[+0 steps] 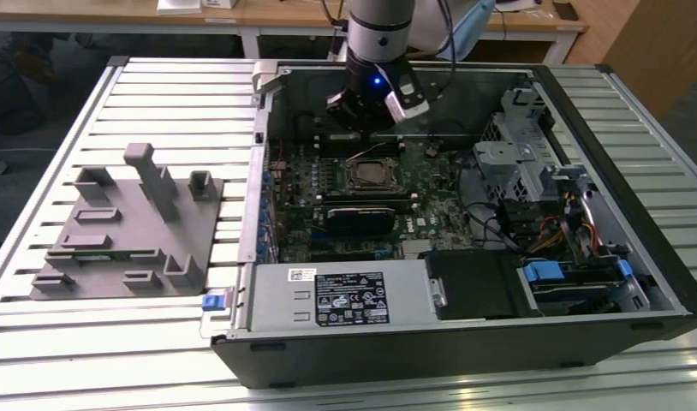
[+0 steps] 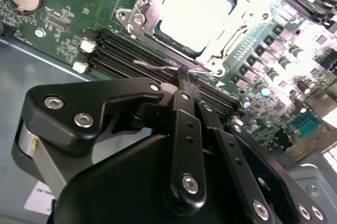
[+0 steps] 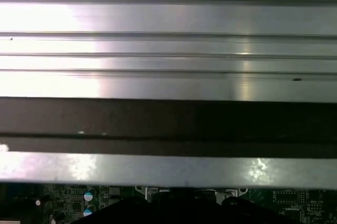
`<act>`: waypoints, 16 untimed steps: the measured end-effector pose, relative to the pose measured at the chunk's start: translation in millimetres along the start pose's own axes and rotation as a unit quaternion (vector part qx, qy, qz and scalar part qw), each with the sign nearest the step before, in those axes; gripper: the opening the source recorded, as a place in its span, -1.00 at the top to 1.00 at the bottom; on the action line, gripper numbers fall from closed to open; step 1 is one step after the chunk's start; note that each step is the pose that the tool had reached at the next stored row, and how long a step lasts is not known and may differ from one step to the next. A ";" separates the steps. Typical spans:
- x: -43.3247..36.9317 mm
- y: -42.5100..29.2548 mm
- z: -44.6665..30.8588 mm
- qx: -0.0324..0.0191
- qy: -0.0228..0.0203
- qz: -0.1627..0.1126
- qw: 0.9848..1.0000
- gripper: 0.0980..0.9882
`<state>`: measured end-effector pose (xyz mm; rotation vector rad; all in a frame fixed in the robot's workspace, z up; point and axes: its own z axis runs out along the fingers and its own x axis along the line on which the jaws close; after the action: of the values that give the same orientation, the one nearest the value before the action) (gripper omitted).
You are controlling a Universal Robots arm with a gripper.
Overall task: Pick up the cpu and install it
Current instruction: 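Install the first cpu locking lever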
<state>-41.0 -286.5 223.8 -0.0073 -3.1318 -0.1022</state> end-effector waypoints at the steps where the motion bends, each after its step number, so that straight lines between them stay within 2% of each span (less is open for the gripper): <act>1: -0.9 0.1 0.6 0.000 0.000 0.000 1.000 0.98; 16: -13.9 0.8 8.0 0.000 0.000 0.000 1.000 0.98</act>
<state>-27.1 -285.3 215.7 -0.0074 -3.1317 -0.1021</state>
